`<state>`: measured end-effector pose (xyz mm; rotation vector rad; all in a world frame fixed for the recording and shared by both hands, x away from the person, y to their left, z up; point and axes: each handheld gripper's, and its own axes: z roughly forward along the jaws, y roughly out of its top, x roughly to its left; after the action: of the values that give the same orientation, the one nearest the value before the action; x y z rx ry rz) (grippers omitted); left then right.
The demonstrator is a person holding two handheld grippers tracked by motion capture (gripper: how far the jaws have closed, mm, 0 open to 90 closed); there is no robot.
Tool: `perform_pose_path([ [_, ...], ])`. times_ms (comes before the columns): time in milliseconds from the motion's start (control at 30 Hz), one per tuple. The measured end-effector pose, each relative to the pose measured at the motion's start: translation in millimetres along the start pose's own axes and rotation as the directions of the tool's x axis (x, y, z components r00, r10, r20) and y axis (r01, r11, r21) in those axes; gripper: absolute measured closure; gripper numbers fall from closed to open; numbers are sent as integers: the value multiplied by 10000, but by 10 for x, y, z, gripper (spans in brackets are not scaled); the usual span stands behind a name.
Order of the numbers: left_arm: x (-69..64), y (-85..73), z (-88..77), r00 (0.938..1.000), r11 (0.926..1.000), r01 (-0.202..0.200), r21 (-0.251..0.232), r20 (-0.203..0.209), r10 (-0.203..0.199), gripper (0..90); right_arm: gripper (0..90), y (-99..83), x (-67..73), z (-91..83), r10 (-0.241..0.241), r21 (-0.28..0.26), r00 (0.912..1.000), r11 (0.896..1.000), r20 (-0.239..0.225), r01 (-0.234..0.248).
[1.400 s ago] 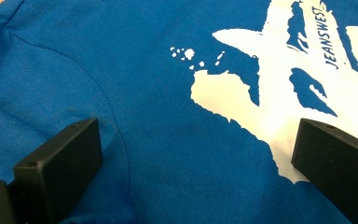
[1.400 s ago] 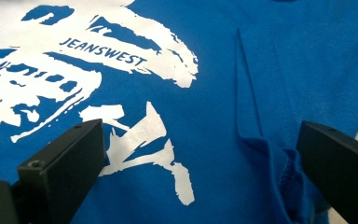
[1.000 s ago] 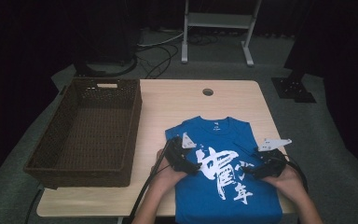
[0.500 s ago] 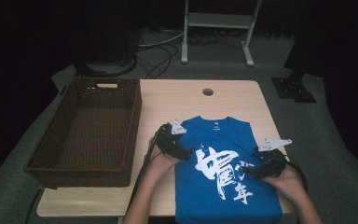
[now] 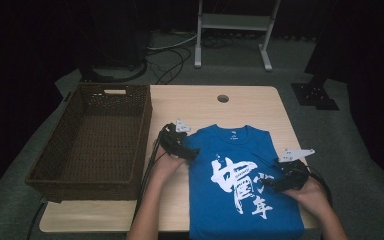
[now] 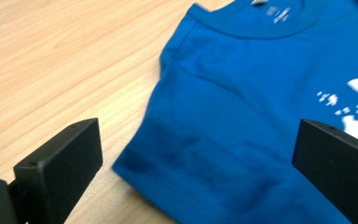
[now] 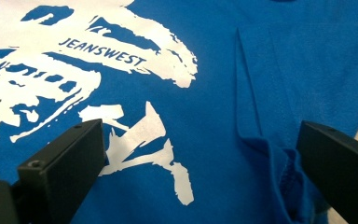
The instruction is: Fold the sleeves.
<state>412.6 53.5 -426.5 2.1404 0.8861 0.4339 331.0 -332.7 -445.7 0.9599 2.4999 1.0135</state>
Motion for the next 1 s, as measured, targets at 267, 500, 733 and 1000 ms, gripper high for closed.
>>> perform_pose_path([
  [267,140,-4,36,9996,9995,271,-145,-86,-272,11,18,-35,-45,-40,23,62,10000,10000,-2,-23],
  [500,256,-4,65,9988,9987,473,-182,-101,-475,56,18,-47,-73,-52,-18,60,10000,10000,-39,18],
  [733,267,-56,40,9986,9989,429,-185,-297,-435,248,18,-50,-72,-50,-13,23,10000,10000,-38,13],
  [1000,298,-105,54,9957,9981,612,65,-707,-606,437,18,-51,-72,-50,-12,16,10000,10000,-33,12],
])
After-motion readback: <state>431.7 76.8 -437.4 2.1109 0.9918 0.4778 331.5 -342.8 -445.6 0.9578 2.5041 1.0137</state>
